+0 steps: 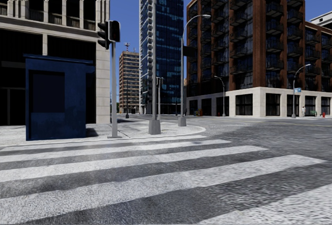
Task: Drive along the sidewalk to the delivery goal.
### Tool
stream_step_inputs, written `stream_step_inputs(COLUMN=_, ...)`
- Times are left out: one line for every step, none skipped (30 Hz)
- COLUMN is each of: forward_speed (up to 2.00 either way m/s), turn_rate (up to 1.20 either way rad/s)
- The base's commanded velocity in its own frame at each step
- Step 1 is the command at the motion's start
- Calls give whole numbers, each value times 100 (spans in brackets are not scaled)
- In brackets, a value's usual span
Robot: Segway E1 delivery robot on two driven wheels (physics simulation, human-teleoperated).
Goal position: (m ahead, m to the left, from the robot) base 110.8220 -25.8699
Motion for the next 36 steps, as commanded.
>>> stream_step_inputs(forward_speed=176, turn_rate=0)
stream_step_inputs(forward_speed=176, turn_rate=0)
stream_step_inputs(forward_speed=177, turn_rate=0)
stream_step_inputs(forward_speed=182, turn_rate=0)
stream_step_inputs(forward_speed=187, turn_rate=0)
stream_step_inputs(forward_speed=186, turn_rate=0)
stream_step_inputs(forward_speed=185, turn_rate=0)
stream_step_inputs(forward_speed=185, turn_rate=0)
stream_step_inputs(forward_speed=185, turn_rate=0)
stream_step_inputs(forward_speed=185, turn_rate=0)
stream_step_inputs(forward_speed=185, turn_rate=0)
stream_step_inputs(forward_speed=185, turn_rate=0)
stream_step_inputs(forward_speed=185, turn_rate=0)
stream_step_inputs(forward_speed=185, turn_rate=0)
stream_step_inputs(forward_speed=185, turn_rate=3)
stream_step_inputs(forward_speed=185, turn_rate=8)
stream_step_inputs(forward_speed=185, turn_rate=8)
stream_step_inputs(forward_speed=185, turn_rate=11)
stream_step_inputs(forward_speed=185, turn_rate=15)
stream_step_inputs(forward_speed=185, turn_rate=18)
stream_step_inputs(forward_speed=185, turn_rate=18)
stream_step_inputs(forward_speed=185, turn_rate=21)
stream_step_inputs(forward_speed=185, turn_rate=24)
stream_step_inputs(forward_speed=185, turn_rate=26)
stream_step_inputs(forward_speed=185, turn_rate=26)
stream_step_inputs(forward_speed=185, turn_rate=26)
stream_step_inputs(forward_speed=185, turn_rate=26)
stream_step_inputs(forward_speed=185, turn_rate=26)
stream_step_inputs(forward_speed=185, turn_rate=26)
stream_step_inputs(forward_speed=184, turn_rate=26)
stream_step_inputs(forward_speed=184, turn_rate=26)
stream_step_inputs(forward_speed=184, turn_rate=26)
stream_step_inputs(forward_speed=184, turn_rate=26)
stream_step_inputs(forward_speed=184, turn_rate=26)
stream_step_inputs(forward_speed=184, turn_rate=26)
stream_step_inputs(forward_speed=184, turn_rate=26)
